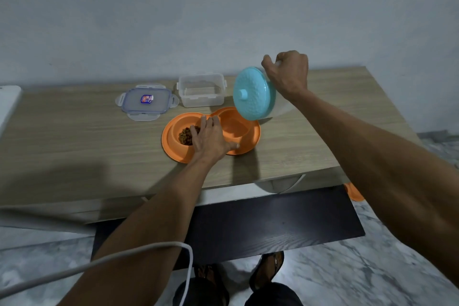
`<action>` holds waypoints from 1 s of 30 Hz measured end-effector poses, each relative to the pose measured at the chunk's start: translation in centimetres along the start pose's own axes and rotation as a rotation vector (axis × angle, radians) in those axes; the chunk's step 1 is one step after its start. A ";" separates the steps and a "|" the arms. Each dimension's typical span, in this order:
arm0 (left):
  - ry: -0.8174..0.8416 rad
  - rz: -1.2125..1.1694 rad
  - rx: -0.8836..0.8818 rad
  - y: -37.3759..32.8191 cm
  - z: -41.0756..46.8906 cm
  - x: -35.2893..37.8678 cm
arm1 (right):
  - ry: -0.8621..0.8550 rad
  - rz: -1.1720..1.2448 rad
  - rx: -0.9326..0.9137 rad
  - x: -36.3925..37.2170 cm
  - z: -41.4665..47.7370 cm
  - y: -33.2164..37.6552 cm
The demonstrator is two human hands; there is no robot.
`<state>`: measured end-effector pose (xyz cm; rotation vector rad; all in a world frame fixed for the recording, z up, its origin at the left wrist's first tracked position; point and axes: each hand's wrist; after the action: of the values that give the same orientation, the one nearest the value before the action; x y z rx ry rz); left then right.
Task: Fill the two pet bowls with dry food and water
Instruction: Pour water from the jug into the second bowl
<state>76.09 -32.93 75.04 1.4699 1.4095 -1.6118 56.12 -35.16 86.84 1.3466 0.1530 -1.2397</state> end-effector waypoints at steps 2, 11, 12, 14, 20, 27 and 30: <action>-0.002 -0.004 0.005 0.0 0.0 0.0 | -0.006 -0.033 -0.029 0.0 -0.2 0.6; -0.017 0.007 0.025 0.1 0.1 0.0 | -0.005 -0.186 -0.144 0.2 -1.1 2.2; -0.012 0.006 0.022 0.0 0.1 -0.1 | -0.005 -0.196 -0.153 0.4 -1.2 2.3; 0.000 0.005 0.012 -0.1 -0.1 -0.2 | -0.008 -0.213 -0.178 0.5 -1.4 2.5; 0.012 0.009 0.028 0.1 -0.3 -0.4 | -0.029 -0.266 -0.239 0.7 -1.9 2.9; 0.016 0.005 0.031 0.3 0.0 -0.1 | -0.028 -0.304 -0.265 1.1 -2.2 3.4; 0.007 0.020 0.037 0.3 0.0 0.0 | -0.022 -0.328 -0.282 1.0 -2.3 3.6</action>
<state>76.37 -32.98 74.94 1.5073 1.3714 -1.6309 60.44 -34.83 87.72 1.0894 0.5309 -1.4434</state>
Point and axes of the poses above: each hand's wrist, its own z-axis towards the middle knuckle, its own x-axis out of the palm, y = z × x, and after that the axes turned 3 degrees about x, right-handed
